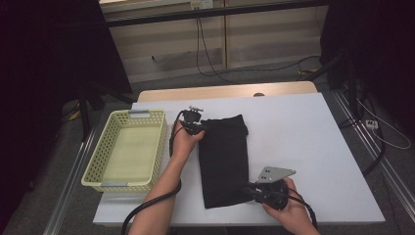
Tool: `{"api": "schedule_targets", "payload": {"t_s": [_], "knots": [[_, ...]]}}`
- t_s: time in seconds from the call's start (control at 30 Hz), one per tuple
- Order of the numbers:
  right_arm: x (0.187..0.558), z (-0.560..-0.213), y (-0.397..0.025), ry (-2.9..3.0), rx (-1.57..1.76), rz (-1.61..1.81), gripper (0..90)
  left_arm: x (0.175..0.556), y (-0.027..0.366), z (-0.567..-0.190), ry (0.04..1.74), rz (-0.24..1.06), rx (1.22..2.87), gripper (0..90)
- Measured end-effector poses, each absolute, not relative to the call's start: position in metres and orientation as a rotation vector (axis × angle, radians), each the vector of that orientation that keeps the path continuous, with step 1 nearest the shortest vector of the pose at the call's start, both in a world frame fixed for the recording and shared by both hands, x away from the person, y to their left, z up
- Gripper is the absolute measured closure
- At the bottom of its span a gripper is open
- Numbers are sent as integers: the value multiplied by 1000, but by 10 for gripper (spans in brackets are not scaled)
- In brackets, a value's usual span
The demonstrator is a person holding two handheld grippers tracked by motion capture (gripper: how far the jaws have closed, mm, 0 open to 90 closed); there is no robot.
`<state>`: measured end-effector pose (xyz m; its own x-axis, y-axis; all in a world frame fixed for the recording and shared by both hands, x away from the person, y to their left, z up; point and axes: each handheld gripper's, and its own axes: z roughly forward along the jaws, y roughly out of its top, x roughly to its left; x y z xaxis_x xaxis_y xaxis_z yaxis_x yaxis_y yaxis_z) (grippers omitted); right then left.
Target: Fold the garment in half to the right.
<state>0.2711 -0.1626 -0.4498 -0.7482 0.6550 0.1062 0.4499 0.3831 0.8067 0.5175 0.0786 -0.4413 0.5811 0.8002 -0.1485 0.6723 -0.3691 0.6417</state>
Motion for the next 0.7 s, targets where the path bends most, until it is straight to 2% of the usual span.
{"api": "schedule_targets", "payload": {"t_s": [0.13, 0.47, 0.7], "knots": [[272, -449, -162, 2405, 983, 1309, 838, 520, 80, -428, 1190, 218, 2162, 844], [272, -441, -159, 2377, 963, 1339, 838, 524, 81, -396, 1253, 145, 2145, 858], [272, -443, -159, 2382, 963, 1334, 838, 526, 83, -404, 1244, 163, 2141, 854]]}}
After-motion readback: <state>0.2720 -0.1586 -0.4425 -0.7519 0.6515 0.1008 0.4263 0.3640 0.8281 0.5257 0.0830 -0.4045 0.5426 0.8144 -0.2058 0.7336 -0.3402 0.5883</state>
